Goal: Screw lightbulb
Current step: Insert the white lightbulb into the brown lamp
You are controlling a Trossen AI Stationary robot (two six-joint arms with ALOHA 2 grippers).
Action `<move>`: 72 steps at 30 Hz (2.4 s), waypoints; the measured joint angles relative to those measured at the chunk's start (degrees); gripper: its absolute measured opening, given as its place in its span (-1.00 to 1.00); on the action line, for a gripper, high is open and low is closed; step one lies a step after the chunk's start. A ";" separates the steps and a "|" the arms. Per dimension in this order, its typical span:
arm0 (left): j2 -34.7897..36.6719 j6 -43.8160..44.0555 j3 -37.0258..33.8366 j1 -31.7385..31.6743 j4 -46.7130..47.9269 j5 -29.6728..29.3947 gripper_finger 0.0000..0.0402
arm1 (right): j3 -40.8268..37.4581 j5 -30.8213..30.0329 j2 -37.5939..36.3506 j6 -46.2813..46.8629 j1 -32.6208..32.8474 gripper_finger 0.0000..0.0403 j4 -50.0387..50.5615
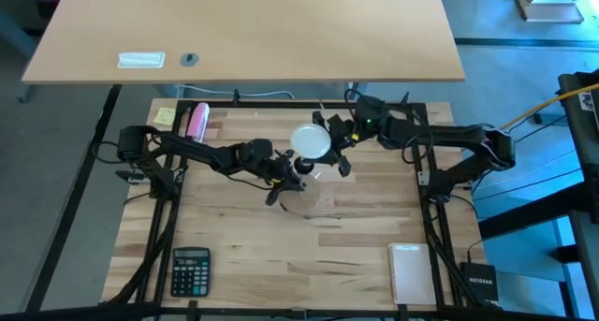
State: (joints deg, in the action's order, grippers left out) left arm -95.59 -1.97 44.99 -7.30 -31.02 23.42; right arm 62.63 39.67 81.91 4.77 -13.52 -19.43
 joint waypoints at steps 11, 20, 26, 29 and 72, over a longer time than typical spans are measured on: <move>-0.04 0.28 0.01 -0.66 -0.09 -0.29 -0.86 | 0.02 -1.34 1.68 0.64 0.00 -0.17 1.42; -0.11 0.88 0.00 -0.62 -1.23 -3.83 -0.86 | 0.13 -4.22 1.55 -2.25 0.02 -0.18 3.32; 2.48 1.09 -0.13 -0.56 1.34 -15.52 -0.86 | 0.27 -10.45 1.35 -3.65 0.01 -0.19 5.28; 3.55 1.79 -0.13 -0.52 1.90 -22.05 -0.86 | 0.29 -14.58 1.35 -4.46 0.04 -0.19 5.36; 3.81 -0.12 2.46 7.94 4.23 -55.58 -0.86 | -1.85 -65.86 4.21 -8.07 15.26 -0.21 -3.55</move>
State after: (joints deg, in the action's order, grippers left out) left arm -91.79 -2.09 47.45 0.64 -26.79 -32.16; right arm 60.78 -26.19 86.12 -3.31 1.74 -22.98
